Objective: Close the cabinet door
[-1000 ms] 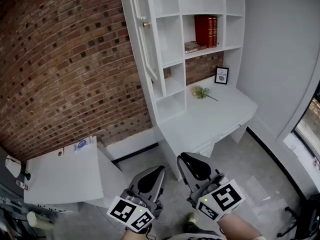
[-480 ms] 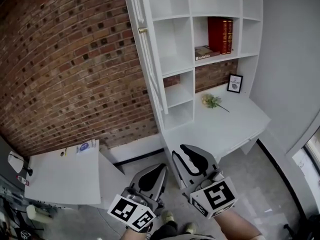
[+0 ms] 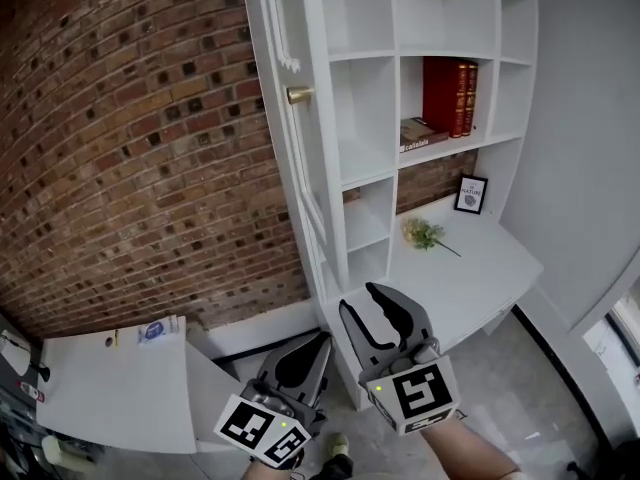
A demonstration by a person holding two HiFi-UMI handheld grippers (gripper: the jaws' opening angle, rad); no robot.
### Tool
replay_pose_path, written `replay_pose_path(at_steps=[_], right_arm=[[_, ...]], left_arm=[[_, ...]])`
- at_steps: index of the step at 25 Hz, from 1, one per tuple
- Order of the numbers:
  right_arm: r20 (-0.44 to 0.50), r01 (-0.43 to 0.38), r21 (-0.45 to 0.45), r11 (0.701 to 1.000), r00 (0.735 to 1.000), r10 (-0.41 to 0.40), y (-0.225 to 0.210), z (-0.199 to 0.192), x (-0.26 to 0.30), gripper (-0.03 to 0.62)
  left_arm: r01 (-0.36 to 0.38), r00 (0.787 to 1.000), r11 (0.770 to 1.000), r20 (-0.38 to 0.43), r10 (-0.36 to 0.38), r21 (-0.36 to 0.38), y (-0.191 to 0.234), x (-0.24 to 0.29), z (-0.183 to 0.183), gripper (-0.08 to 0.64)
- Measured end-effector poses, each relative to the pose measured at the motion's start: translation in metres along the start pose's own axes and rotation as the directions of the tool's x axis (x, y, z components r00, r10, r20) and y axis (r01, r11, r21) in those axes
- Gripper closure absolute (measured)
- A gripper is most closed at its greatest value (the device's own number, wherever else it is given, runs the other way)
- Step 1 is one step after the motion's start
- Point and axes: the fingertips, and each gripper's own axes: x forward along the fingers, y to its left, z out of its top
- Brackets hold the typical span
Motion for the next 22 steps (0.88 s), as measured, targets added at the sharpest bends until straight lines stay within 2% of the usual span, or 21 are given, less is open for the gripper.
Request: replay_pose_path(at_steps=[4,12,14,15,18,22], right_arm=[[0.067,0.065,-0.008,0.998,0.996,-0.064,-0.012,0.006,0.041,0.383],[0.051,0.119,0.023,0.993,0.991,-0.120,-0.031,-0.013,0.082,0.376],[0.027,0.110,-0.009,0.994,0.994,-0.110,-0.029,-0.018,0.082,0.390],[0.045,0.118,-0.010,0.993,0.992,-0.118,-0.027,-0.015,0.083,0.415],[0.094,0.194,0.002,0.981,0.977,-0.194,-0.031,-0.007,0.083,0.489],[0.055,0.244,-0.022,0.969,0.968,-0.243,-0.047,-0.013,0.080,0.492]], left_arm=[[0.026,1.000,1.000,0.014,-0.026,0.001,0.039,0.025,0.007,0.549],[0.101,0.995,0.994,0.023,-0.100,-0.042,0.090,0.069,0.008,0.549],[0.123,0.992,0.991,0.023,-0.122,-0.043,0.096,0.075,0.009,0.549],[0.130,0.991,0.991,0.024,-0.129,-0.043,0.100,0.077,0.010,0.549],[0.149,0.989,0.988,0.031,-0.148,-0.043,0.108,0.084,0.011,0.549],[0.182,0.983,0.982,0.025,-0.181,-0.045,0.114,0.092,0.007,0.549]])
